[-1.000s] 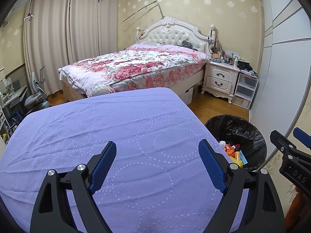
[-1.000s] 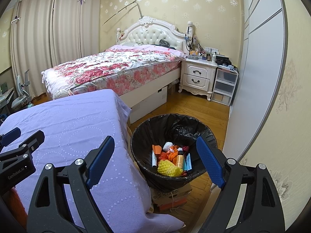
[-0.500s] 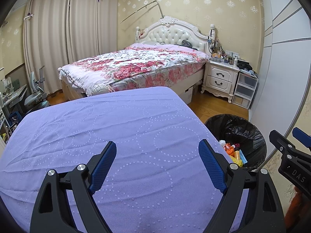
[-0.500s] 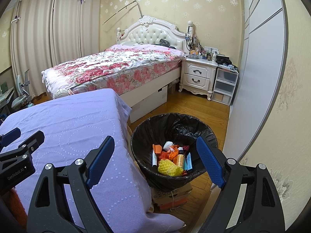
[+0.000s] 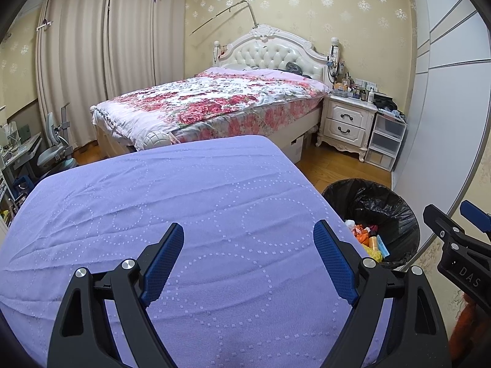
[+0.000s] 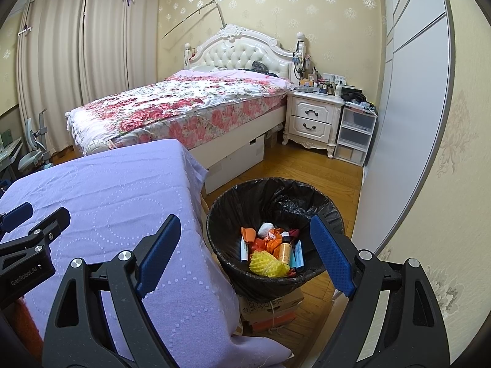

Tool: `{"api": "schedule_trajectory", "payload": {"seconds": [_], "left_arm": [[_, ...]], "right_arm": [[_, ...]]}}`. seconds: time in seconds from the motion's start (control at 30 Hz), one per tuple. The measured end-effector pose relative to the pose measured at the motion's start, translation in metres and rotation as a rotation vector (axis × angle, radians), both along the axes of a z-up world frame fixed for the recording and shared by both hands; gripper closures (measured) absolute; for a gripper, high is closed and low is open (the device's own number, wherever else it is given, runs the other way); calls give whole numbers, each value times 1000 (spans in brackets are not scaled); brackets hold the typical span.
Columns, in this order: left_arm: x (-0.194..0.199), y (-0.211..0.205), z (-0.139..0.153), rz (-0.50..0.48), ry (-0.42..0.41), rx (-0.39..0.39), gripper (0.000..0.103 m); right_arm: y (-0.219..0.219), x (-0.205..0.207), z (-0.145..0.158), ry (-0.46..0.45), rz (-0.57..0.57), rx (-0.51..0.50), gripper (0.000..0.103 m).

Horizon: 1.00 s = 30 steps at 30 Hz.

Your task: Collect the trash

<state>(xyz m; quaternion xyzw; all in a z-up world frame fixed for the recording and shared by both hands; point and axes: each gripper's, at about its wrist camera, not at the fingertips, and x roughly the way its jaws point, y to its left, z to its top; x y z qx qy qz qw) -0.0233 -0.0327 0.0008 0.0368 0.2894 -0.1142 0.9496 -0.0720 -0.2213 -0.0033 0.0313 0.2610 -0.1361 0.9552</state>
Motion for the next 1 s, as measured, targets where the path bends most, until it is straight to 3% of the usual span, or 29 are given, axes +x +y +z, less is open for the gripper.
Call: {"api": "schedule_trajectory", "payload": {"seconds": [1.0], "left_arm": [[-7,-9,-1,-40,-13,28,19]], "right_arm": [[2,0,-4,4,3,0,19]]}}
